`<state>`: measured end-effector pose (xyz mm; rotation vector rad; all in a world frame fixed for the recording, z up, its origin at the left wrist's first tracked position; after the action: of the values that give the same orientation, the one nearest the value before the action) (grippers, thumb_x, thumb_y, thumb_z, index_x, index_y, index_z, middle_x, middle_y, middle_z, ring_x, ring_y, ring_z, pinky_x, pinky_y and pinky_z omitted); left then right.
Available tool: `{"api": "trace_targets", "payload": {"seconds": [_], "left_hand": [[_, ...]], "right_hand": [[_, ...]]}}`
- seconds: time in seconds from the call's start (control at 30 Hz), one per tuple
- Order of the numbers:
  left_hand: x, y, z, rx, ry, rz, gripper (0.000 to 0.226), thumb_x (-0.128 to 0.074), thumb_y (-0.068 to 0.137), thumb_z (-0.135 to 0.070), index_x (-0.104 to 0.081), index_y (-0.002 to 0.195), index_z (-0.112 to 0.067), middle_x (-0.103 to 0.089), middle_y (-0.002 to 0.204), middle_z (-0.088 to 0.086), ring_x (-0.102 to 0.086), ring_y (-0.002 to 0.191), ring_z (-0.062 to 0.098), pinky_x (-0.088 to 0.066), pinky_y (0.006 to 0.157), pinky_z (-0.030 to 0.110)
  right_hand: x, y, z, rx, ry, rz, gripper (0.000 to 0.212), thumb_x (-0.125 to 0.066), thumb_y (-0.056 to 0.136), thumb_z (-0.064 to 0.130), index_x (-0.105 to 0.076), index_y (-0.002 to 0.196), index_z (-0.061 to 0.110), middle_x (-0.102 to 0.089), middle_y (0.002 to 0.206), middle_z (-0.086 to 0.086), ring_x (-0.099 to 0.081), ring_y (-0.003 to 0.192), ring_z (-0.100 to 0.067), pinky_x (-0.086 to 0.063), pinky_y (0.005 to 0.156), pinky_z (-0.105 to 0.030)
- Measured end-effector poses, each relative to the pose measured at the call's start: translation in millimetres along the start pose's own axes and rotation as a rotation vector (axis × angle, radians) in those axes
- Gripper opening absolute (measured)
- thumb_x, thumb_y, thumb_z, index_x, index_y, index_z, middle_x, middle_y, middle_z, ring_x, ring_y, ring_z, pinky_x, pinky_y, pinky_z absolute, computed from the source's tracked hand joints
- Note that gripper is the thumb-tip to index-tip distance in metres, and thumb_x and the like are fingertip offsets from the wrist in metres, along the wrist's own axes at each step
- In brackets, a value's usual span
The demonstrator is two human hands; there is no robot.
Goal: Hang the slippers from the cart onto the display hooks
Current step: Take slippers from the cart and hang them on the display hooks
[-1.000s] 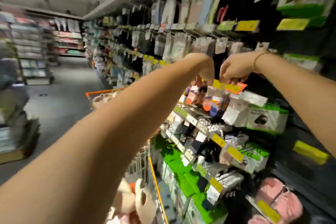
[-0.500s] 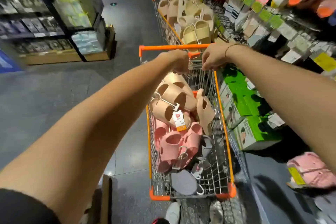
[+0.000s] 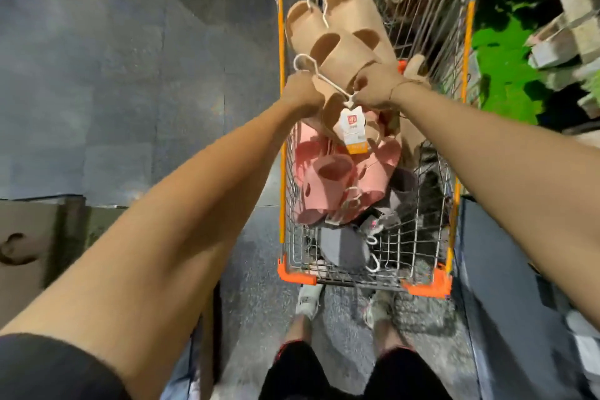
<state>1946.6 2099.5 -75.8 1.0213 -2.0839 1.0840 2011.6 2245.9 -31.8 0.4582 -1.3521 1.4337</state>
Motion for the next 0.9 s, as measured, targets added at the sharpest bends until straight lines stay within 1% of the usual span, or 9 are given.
{"api": "trace_targets", "payload": {"seconds": [0.1,0.17,0.27,0.33,0.47,0.57,0.67,0.8,0.9], "left_hand": [[-1.3,31.2,15.0,0.109,-0.160,-0.109,0.057,-0.060,0.091,-0.019,-0.039,0.142,-0.002,-0.042,0.144,0.020,-0.052,0.126,0.038,-0.044,0.100,0.042],[2.7,55.6,19.4,0.089,-0.267,-0.135,0.063,-0.065,0.087,-0.027,-0.040,0.142,-0.007,-0.049,0.141,0.017,-0.057,0.121,0.035,-0.049,0.093,0.039],[4.7,86.6,26.1,0.128,-0.454,-0.115,0.044,-0.069,0.069,-0.022,-0.059,0.111,-0.009,-0.068,0.105,0.012,-0.069,0.096,0.030,-0.055,0.072,0.037],[4.3,90.0,23.2,0.148,-0.506,-0.135,0.030,-0.063,0.065,-0.019,-0.066,0.091,-0.004,-0.066,0.084,0.012,-0.068,0.080,0.029,-0.053,0.061,0.037],[10.6,59.2,-2.6,0.072,-0.262,-0.263,0.022,-0.051,0.092,-0.019,-0.066,0.088,-0.004,-0.068,0.093,0.014,-0.066,0.090,0.030,-0.052,0.072,0.035],[26.6,31.0,-34.9,-0.094,-0.169,-0.269,0.026,-0.048,0.093,-0.018,-0.060,0.072,-0.007,-0.065,0.084,0.015,-0.062,0.081,0.028,-0.042,0.063,0.030],[50.2,2.5,-74.9,-0.255,-0.100,-0.260,0.026,-0.050,0.091,-0.019,-0.063,0.072,-0.006,-0.062,0.070,0.008,-0.061,0.067,0.024,-0.047,0.057,0.031],[91.0,-45.4,-133.3,-0.379,0.018,-0.309,0.021,-0.053,0.084,-0.030,-0.063,0.079,-0.013,-0.063,0.080,0.006,-0.060,0.076,0.025,-0.048,0.066,0.033],[129.6,-80.3,-176.4,-0.516,-0.002,-0.357,0.024,-0.048,0.075,-0.043,-0.054,0.068,-0.021,-0.065,0.077,0.006,-0.064,0.080,0.030,-0.053,0.069,0.039]], "right_hand": [[-24.0,14.5,-4.8,0.000,0.096,-0.049,0.012,-0.064,0.087,0.023,-0.068,0.096,0.015,-0.067,0.106,-0.010,-0.061,0.102,-0.028,-0.043,0.076,-0.029],[-37.1,18.1,-10.6,0.015,0.145,-0.063,0.014,-0.062,0.087,0.022,-0.066,0.098,0.014,-0.067,0.105,-0.011,-0.061,0.101,-0.030,-0.045,0.077,-0.030],[-44.1,13.2,-20.7,-0.003,0.201,-0.071,0.020,-0.062,0.087,0.022,-0.065,0.106,0.014,-0.067,0.107,-0.009,-0.062,0.099,-0.030,-0.049,0.081,-0.033],[-40.2,10.4,-29.4,-0.017,0.202,-0.107,0.021,-0.062,0.087,0.021,-0.065,0.106,0.014,-0.065,0.109,-0.008,-0.060,0.101,-0.029,-0.048,0.083,-0.033],[-13.7,-0.6,-42.2,-0.055,0.138,-0.188,0.019,-0.062,0.087,0.021,-0.065,0.104,0.013,-0.063,0.108,-0.006,-0.057,0.103,-0.025,-0.044,0.086,-0.029],[14.7,-15.1,-36.9,-0.091,0.177,-0.270,0.019,-0.061,0.085,0.020,-0.066,0.101,0.011,-0.067,0.105,-0.012,-0.061,0.100,-0.031,-0.051,0.090,-0.037],[43.3,-29.4,-28.0,-0.103,0.259,-0.313,0.025,-0.059,0.088,0.020,-0.063,0.109,0.009,-0.065,0.109,-0.011,-0.061,0.099,-0.031,-0.052,0.086,-0.039],[87.8,-58.6,-28.3,-0.161,0.308,-0.374,0.063,-0.070,0.086,0.032,-0.044,0.139,0.008,-0.055,0.132,-0.016,-0.055,0.120,-0.031,-0.045,0.095,-0.035],[118.1,-76.0,-43.3,-0.202,0.769,-0.432,0.119,-0.084,0.073,0.032,-0.003,0.155,0.004,-0.044,0.146,-0.019,-0.050,0.130,-0.032,-0.053,0.095,-0.037]]}}
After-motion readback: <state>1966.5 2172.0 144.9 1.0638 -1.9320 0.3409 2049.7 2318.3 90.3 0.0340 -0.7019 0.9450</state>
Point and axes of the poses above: each hand's wrist, its own y-axis towards the middle knuckle, its own x-axis out of the back of the hand, z = x × y, the point moved 2 cm from there along y, towards the middle knuckle
